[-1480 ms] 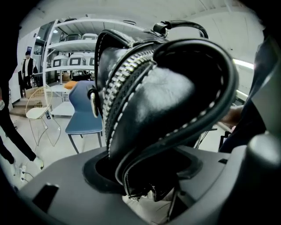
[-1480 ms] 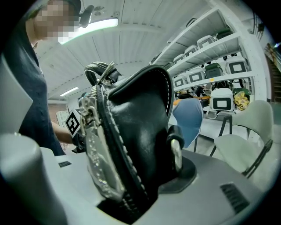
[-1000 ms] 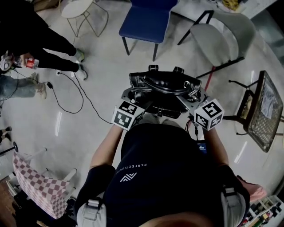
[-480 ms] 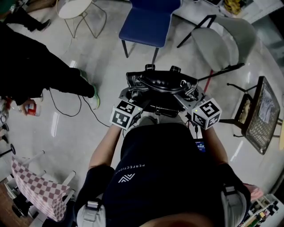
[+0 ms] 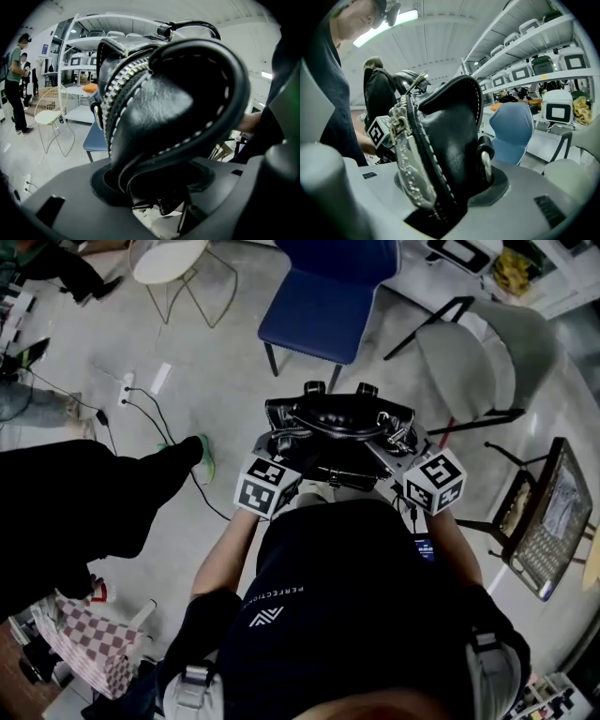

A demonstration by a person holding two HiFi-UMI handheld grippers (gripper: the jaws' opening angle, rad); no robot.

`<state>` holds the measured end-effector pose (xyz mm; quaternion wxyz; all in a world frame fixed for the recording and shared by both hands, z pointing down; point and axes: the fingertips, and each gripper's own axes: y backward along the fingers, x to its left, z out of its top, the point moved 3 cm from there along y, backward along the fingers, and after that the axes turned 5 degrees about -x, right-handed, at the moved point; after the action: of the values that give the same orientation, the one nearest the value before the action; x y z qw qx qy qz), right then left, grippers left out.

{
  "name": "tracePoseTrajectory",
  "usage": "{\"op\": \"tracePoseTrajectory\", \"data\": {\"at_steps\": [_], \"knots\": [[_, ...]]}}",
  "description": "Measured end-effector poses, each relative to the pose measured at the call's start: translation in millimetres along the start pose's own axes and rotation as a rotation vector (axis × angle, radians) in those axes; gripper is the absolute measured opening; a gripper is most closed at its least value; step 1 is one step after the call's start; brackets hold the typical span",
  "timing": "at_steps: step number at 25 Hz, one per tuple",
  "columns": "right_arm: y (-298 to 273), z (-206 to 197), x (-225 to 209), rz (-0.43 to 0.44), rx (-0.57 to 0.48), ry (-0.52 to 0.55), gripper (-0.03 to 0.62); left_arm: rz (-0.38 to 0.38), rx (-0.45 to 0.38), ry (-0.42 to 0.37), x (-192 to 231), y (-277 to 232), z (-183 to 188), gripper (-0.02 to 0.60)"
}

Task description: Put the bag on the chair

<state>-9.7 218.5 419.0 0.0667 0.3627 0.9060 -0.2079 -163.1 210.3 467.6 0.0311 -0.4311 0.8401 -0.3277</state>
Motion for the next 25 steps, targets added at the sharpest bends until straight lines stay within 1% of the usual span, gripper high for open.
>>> {"op": "tracePoseTrajectory", "data": {"at_steps": [10, 17, 25], "knots": [[-36.4, 32.7, -76.7, 0.058, 0.009, 0.01, 0.219, 0.061, -0.001, 0.04, 39.5, -52.9, 49.3, 0.287], [-55.6, 48.6, -133.2, 0.099, 0.013, 0.018, 0.218, 0.11, 0.003, 0.073, 59.1, -95.1, 79.2, 0.287], [-73.2, 61.6, -160.4, 0.112, 0.005, 0.016, 0.217, 0.126, 0.007, 0.091, 77.2, -113.8, 97.3, 0.285]]}}
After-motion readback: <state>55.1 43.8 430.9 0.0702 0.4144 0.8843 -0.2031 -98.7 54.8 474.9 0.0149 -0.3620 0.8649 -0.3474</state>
